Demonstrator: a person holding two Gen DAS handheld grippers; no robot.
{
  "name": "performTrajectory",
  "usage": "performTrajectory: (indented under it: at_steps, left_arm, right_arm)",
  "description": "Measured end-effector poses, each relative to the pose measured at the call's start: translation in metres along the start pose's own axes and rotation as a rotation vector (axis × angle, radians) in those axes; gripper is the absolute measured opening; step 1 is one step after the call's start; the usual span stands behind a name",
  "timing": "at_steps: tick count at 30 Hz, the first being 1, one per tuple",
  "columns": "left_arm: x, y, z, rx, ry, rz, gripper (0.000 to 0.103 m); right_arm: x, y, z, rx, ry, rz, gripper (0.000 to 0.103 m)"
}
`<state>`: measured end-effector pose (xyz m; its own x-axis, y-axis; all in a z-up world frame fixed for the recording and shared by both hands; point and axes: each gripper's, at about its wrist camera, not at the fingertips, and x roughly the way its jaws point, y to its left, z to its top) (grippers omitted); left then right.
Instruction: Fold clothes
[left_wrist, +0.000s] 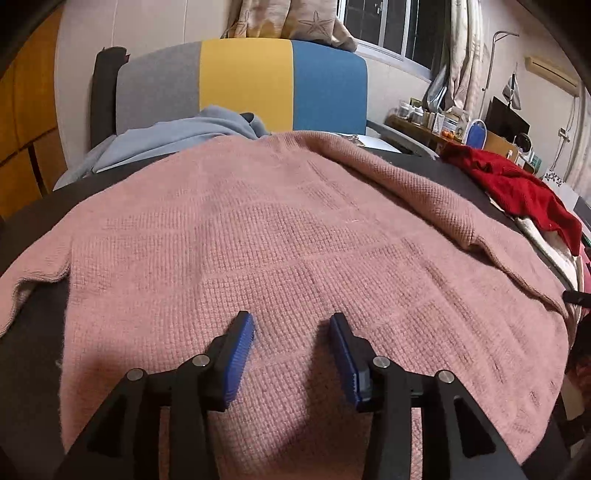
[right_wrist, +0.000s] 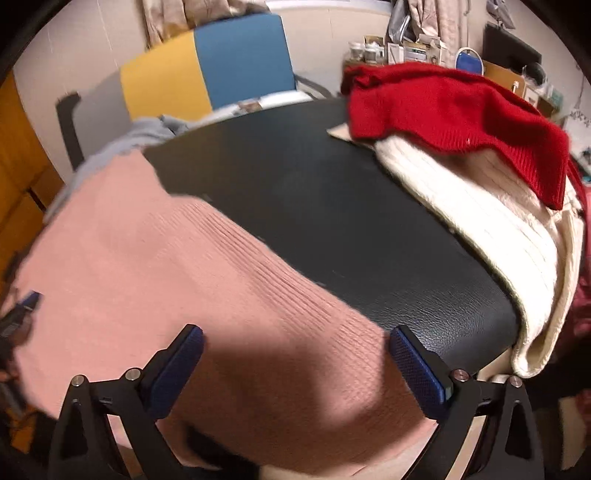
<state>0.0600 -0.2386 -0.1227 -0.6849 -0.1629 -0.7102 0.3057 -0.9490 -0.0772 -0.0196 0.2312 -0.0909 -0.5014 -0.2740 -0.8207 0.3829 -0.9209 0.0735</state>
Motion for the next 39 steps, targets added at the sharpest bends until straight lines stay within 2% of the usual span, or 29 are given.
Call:
performTrajectory:
  at_steps: [2,4,8,10,12,14,17,20,23,28,32,34,36,37,38,39]
  left_arm:
    - [-0.002,0.000,0.000,0.011,0.001,0.006,0.047]
    - [-0.001,-0.001,0.000,0.015,0.001,0.009,0.049]
    - [-0.001,0.000,0.000,0.009,-0.003,0.004,0.050]
    - [-0.001,0.000,0.000,0.005,-0.005,0.001,0.050]
    - [-0.002,0.001,-0.001,0.002,-0.008,-0.002,0.050]
    - [-0.002,0.002,-0.001,-0.001,-0.010,-0.006,0.050]
    - [-0.004,0.004,-0.002,-0.006,-0.013,-0.014,0.050]
    - [-0.004,0.006,-0.002,-0.014,-0.016,-0.025,0.050]
    - [-0.004,0.006,-0.002,-0.015,-0.018,-0.029,0.051]
    - [-0.004,0.008,-0.003,-0.020,-0.022,-0.043,0.052]
    - [-0.004,0.008,-0.003,-0.021,-0.024,-0.051,0.053]
    - [-0.005,0.008,-0.003,-0.021,-0.025,-0.055,0.053]
    - [-0.005,0.008,-0.003,-0.022,-0.026,-0.060,0.054]
    - [-0.005,0.008,-0.003,-0.022,-0.026,-0.062,0.055]
    - [-0.005,0.008,-0.003,-0.022,-0.027,-0.064,0.056]
    - [-0.005,0.008,-0.004,-0.022,-0.027,-0.066,0.056]
  right_arm:
    - [0.003,0.009,-0.004,-0.078,-0.005,-0.052,0.097]
    - [0.003,0.017,-0.005,-0.138,-0.015,-0.067,0.091]
    - [0.001,0.019,-0.002,-0.147,-0.001,-0.053,0.077]
    - [0.000,0.023,0.000,-0.161,0.011,-0.039,0.067]
    - [-0.002,0.030,0.000,-0.197,0.019,-0.031,0.033]
    - [-0.001,0.039,0.001,-0.248,0.026,-0.046,0.016]
    - [-0.003,0.047,0.007,-0.288,0.024,-0.061,0.012]
    - [-0.017,0.048,0.030,-0.309,-0.021,-0.080,0.012]
    - [-0.022,0.046,0.060,-0.350,-0.058,-0.139,0.012]
    - [0.004,0.023,0.132,-0.333,-0.087,-0.280,0.012]
    - [0.034,0.002,0.182,-0.244,-0.113,-0.413,0.014]
    - [0.043,-0.006,0.203,-0.190,-0.127,-0.459,0.033]
    - [0.041,-0.006,0.215,-0.159,-0.153,-0.460,0.076]
    - [0.037,-0.002,0.217,-0.156,-0.175,-0.459,0.083]
    - [0.032,0.004,0.218,-0.159,-0.198,-0.444,0.085]
    - [0.027,0.013,0.214,-0.174,-0.213,-0.392,0.085]
